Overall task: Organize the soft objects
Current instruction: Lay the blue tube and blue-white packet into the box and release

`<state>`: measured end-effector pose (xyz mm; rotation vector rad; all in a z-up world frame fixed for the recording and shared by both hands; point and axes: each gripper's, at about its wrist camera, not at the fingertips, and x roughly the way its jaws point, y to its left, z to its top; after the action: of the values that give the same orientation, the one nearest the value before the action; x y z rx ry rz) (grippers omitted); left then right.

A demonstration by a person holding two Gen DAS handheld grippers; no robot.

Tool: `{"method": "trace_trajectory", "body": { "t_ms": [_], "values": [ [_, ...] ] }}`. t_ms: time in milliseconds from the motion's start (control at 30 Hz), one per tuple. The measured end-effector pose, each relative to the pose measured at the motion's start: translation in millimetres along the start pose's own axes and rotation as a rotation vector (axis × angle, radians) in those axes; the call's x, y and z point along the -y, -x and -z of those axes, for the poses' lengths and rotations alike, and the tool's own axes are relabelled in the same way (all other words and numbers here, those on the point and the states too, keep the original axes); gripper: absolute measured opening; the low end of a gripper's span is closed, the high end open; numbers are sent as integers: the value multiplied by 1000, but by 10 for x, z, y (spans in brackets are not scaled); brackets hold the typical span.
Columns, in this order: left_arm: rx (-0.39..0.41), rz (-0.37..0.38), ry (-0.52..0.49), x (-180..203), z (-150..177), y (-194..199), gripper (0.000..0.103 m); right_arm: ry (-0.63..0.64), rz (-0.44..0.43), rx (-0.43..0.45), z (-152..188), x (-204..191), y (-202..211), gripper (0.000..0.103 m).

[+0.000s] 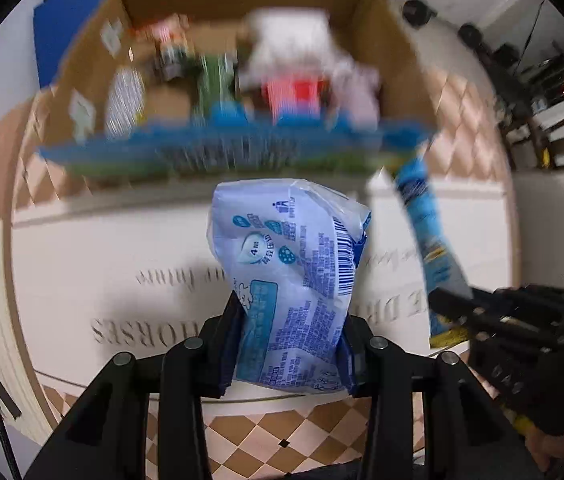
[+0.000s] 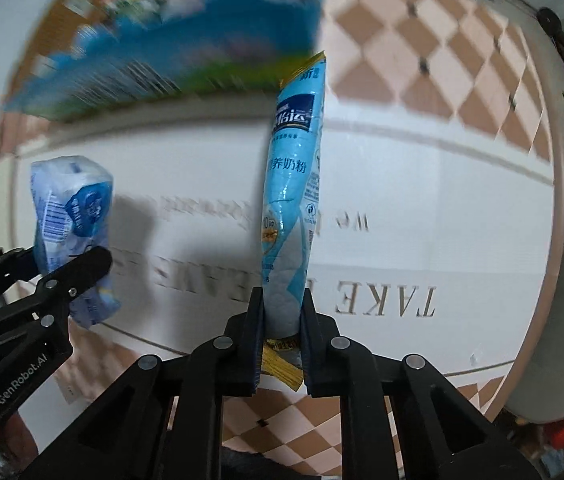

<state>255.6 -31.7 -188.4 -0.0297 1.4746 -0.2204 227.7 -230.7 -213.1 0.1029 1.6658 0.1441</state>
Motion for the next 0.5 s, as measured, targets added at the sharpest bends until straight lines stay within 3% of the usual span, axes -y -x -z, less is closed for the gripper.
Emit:
{"method": "trace_trajectory", "body": {
  "t_ms": [167,300,333,500],
  "values": [
    [85,33,-5,65,-247,490,37,15,-79,93,-162,-114,736,15],
    [113,3,-21,11,-536,519,37,43,-139,132,-273,-109,1107,15],
    [119,-9,-20,44,-545,495,37,52,-138,142,-244,-175,942,15],
    [99,-26,4,-122,-782,236,37,243,48,237,-767,-381,1199,9]
  ]
}}
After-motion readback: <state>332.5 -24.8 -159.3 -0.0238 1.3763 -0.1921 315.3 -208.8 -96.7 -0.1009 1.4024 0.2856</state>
